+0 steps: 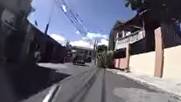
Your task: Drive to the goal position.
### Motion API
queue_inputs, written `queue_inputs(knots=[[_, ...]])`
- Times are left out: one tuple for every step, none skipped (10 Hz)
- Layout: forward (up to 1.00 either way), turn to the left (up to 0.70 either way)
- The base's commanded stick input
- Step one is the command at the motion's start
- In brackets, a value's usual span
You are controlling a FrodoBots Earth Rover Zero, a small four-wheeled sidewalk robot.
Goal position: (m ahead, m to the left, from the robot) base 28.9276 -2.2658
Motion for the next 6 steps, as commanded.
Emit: queue_inputs(knots=[[1.0, 0.02], [1.0, 0.02], [1.0, 0.02], [1.0, 0.02], [1.0, 0.01], [1.0, 0.02]])
